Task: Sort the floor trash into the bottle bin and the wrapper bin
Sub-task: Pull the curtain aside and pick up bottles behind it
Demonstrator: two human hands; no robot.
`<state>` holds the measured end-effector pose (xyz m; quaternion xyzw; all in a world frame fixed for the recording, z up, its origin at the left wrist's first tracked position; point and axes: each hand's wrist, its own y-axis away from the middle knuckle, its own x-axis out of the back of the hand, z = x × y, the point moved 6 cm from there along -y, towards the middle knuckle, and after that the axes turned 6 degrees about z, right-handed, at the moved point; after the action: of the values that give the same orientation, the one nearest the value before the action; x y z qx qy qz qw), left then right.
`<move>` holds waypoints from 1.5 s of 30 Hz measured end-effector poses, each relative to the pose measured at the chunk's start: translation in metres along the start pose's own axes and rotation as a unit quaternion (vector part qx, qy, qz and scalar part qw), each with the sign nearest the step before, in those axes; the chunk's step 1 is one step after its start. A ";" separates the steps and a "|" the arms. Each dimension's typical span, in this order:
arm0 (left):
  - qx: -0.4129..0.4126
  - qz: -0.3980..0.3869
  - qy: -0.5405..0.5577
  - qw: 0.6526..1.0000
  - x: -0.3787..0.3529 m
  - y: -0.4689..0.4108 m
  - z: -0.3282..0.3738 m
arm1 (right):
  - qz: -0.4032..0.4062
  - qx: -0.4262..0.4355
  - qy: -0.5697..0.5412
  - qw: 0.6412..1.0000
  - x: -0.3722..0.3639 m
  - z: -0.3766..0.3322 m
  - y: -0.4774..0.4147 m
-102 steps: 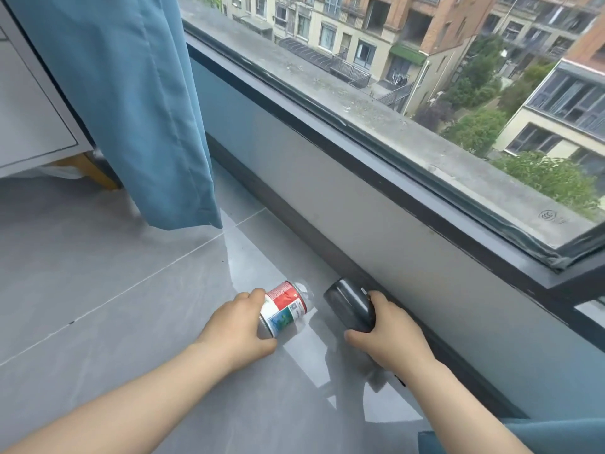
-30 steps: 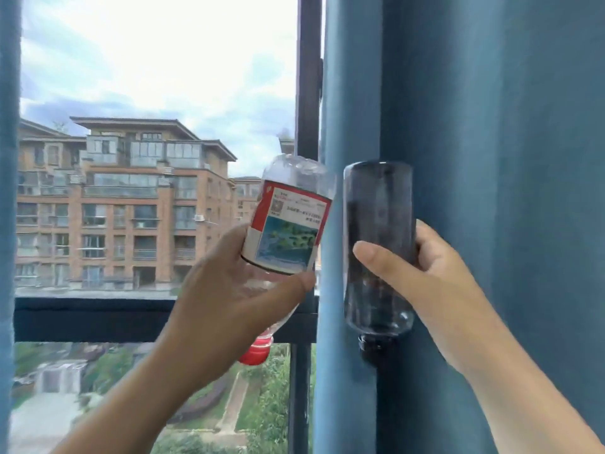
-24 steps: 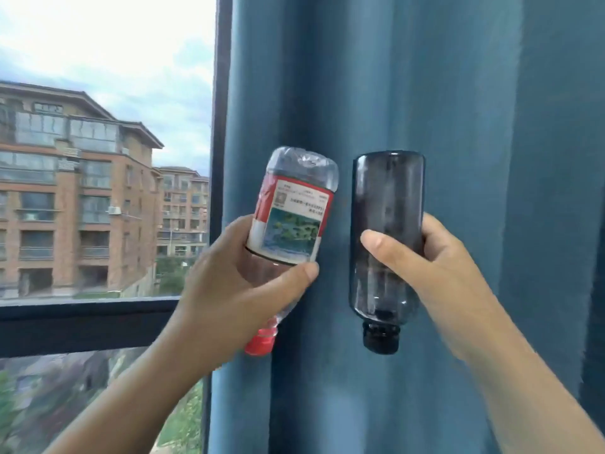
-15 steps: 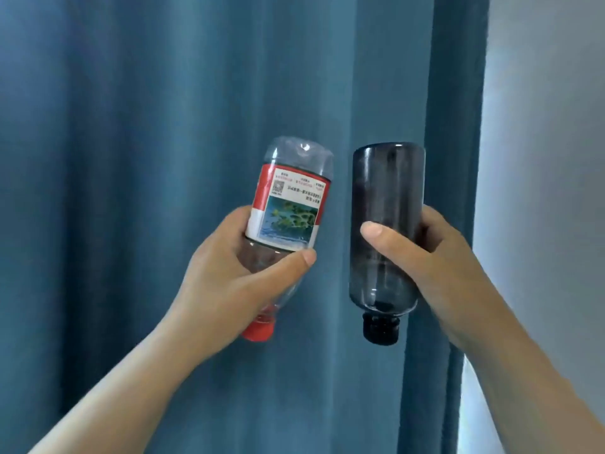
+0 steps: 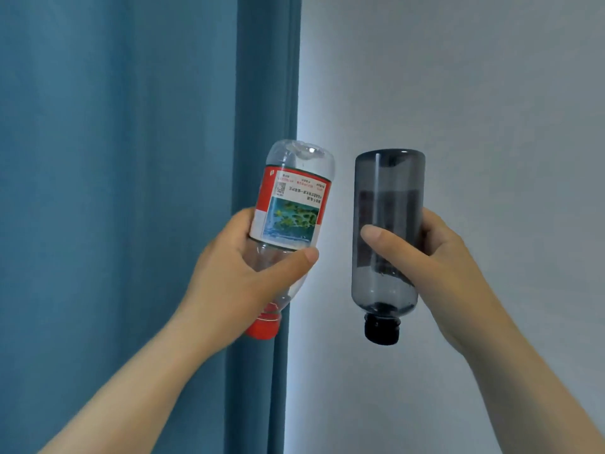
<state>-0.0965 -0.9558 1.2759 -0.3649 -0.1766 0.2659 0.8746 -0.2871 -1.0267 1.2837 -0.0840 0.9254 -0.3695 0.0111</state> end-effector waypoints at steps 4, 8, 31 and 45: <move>0.011 -0.036 0.029 0.999 -0.037 -0.014 -0.021 | 0.036 -0.015 0.039 0.998 0.026 0.019 -0.004; 0.030 -0.069 0.058 0.995 -0.062 -0.028 -0.051 | 0.058 -0.029 0.063 0.996 0.032 0.042 -0.009; 0.229 -0.187 0.024 0.955 -0.165 -0.051 -0.381 | 0.066 -0.236 0.157 0.957 -0.017 0.359 -0.043; 0.414 -0.199 -0.123 0.880 -0.260 0.038 -0.607 | -0.030 -0.406 0.186 0.894 -0.005 0.628 -0.008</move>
<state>-0.0115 -1.4180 0.8105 0.1092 -0.2250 0.1775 0.9518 -0.2292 -1.4600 0.8328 -0.0388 0.9771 0.0296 -0.2070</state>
